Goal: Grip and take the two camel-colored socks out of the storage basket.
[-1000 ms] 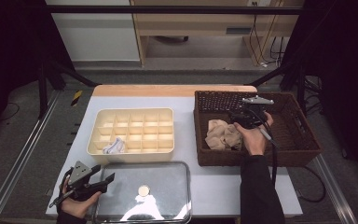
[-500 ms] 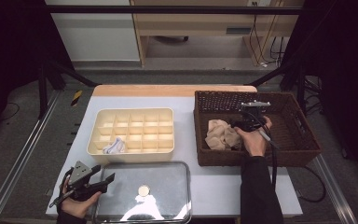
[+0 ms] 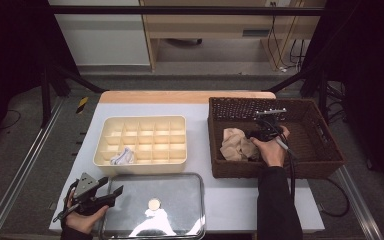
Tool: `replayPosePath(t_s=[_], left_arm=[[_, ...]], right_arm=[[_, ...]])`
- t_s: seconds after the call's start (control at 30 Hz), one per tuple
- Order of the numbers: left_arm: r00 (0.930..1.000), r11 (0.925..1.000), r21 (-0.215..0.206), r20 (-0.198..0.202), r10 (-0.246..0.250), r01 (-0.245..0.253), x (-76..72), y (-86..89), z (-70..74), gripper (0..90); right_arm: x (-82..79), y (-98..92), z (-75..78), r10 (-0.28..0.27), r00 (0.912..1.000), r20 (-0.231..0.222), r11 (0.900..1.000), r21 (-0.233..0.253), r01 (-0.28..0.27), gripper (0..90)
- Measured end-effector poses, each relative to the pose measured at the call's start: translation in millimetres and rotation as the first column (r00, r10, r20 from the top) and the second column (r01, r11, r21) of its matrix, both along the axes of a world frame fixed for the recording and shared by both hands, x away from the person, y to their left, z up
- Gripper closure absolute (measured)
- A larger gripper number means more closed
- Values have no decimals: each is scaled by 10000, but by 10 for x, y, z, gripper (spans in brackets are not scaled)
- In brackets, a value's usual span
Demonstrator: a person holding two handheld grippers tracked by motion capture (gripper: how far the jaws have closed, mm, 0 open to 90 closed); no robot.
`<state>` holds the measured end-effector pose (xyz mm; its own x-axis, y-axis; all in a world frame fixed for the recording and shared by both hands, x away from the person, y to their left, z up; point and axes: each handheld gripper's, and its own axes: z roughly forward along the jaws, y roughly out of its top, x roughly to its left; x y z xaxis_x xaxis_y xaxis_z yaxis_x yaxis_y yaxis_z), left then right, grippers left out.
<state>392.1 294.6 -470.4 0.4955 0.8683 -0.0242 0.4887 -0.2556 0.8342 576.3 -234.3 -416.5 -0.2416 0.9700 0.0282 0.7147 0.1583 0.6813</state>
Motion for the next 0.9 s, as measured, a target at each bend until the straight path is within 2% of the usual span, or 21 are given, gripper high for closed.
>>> replayPosePath(t_s=[0.13, 0.23, 0.47, 0.5, 0.53, 0.6, 0.77, 0.9], left_arm=[[10000, 10000, 25, -12, -19, 19, 2, 0, -2, 325], [10000, 10000, 37, -12, -31, 31, 3, 0, -2, 326], [10000, 10000, 24, -6, -27, 27, 3, 3, -1, 327], [10000, 10000, 24, -6, -27, 27, 3, 3, -1, 327], [10000, 10000, 1, -12, -12, 12, 2, 3, -1, 327], [10000, 10000, -2, -11, -16, 16, 2, 5, 0, 327], [10000, 10000, -1, -17, -10, 10, 3, 5, 0, 328], [10000, 10000, -6, -19, 3, -3, 4, 7, 0, 328]], right_arm=[[22, 10, -22, 42, 9995, -314, 9999, -93, -44, 453], [39, 20, -37, 63, 9982, -601, 9999, -144, -72, 508], [60, 69, -65, 301, 9942, -1033, 9984, -450, -349, 756], [60, 69, -65, 301, 9942, -1033, 9984, -450, -349, 756], [54, 66, -58, 292, 9948, -974, 9986, -412, -333, 845], [45, 60, -49, 294, 9959, -858, 9988, -377, -327, 875], [12, 27, -4, 219, 9992, -348, 9995, -232, -228, 895], [-28, 13, 56, 172, 9993, 322, 9997, -193, -166, 896]])
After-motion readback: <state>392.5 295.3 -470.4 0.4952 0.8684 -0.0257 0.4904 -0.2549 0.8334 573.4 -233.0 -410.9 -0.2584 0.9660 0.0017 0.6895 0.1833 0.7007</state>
